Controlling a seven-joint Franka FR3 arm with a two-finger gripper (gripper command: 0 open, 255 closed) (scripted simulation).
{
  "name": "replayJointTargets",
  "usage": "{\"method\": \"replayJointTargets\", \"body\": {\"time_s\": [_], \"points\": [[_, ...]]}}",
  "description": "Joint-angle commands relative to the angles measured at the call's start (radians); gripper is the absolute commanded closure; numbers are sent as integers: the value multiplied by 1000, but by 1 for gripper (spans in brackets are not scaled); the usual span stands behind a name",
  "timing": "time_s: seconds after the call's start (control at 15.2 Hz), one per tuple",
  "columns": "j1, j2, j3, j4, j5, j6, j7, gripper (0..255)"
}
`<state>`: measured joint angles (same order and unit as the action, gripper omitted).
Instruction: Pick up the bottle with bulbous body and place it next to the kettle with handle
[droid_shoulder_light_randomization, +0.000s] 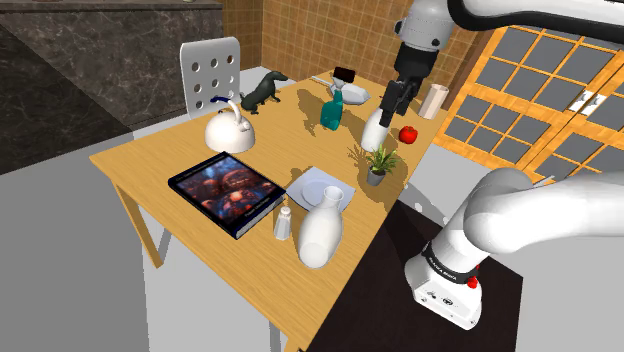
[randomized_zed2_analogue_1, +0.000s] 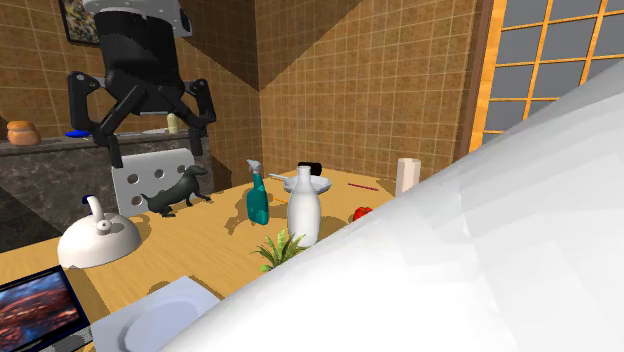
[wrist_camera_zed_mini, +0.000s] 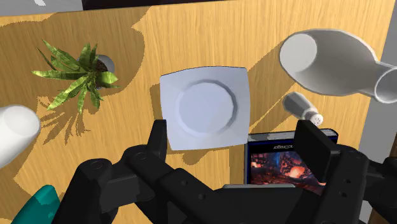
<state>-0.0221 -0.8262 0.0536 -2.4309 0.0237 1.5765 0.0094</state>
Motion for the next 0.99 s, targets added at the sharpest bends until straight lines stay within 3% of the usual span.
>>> {"method": "replayJointTargets", "body": {"time_s": [0.0, 0.92], "points": [[0, 0, 0, 0, 0, 0, 0, 0], [-115, 317, -251, 121, -156, 188, -245, 0]]}}
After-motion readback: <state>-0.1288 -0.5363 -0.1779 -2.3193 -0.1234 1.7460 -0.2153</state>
